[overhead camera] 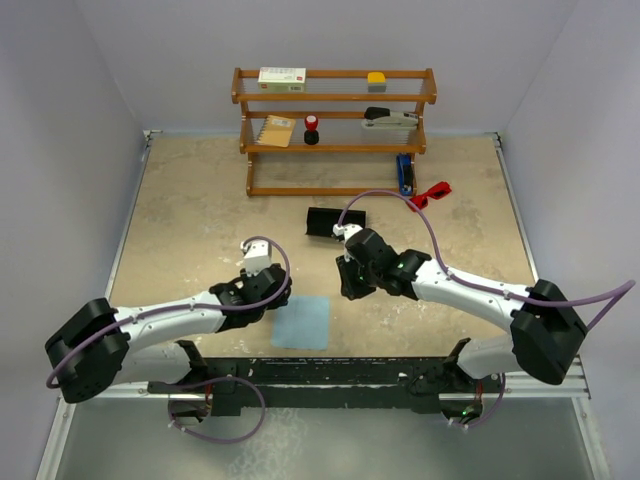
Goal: Organize the sunglasses
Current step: Adjust the glasses cleaning cloth at the center of the board.
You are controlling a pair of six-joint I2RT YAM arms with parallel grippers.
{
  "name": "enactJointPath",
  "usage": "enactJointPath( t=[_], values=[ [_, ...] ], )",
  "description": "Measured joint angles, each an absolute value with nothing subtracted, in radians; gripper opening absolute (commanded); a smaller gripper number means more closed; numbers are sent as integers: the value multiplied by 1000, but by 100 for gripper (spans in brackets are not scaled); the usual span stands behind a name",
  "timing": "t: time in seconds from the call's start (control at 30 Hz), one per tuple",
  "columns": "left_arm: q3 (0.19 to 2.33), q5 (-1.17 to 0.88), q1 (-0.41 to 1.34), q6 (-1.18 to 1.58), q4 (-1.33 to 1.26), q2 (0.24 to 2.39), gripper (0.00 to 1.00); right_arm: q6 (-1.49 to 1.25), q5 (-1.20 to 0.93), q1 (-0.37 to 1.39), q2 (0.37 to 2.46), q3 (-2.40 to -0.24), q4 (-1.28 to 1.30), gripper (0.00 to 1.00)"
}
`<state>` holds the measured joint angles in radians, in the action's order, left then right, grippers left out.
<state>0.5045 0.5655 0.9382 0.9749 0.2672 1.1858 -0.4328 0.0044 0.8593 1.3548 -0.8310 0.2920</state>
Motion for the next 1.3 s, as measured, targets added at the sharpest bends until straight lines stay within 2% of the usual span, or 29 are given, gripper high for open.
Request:
enactJointPath(
  t=[0.53, 0.97, 1.07, 1.17, 1.3],
  values=[
    [492, 499, 938, 952, 203, 1256, 43, -440, 5, 864, 1355, -831, 292, 25],
    [486, 484, 938, 949, 164, 1268, 31, -441, 5, 866, 1355, -831, 292, 25],
    [486, 482, 938, 948, 164, 1269, 26, -442, 5, 866, 1355, -831, 292, 25],
    [486, 478, 938, 946, 165, 1270, 16, -442, 5, 866, 1355, -831, 292, 25],
    [485, 474, 938, 942, 167, 1270, 16, -442, 5, 866, 1357, -831, 291, 25]
  ],
)
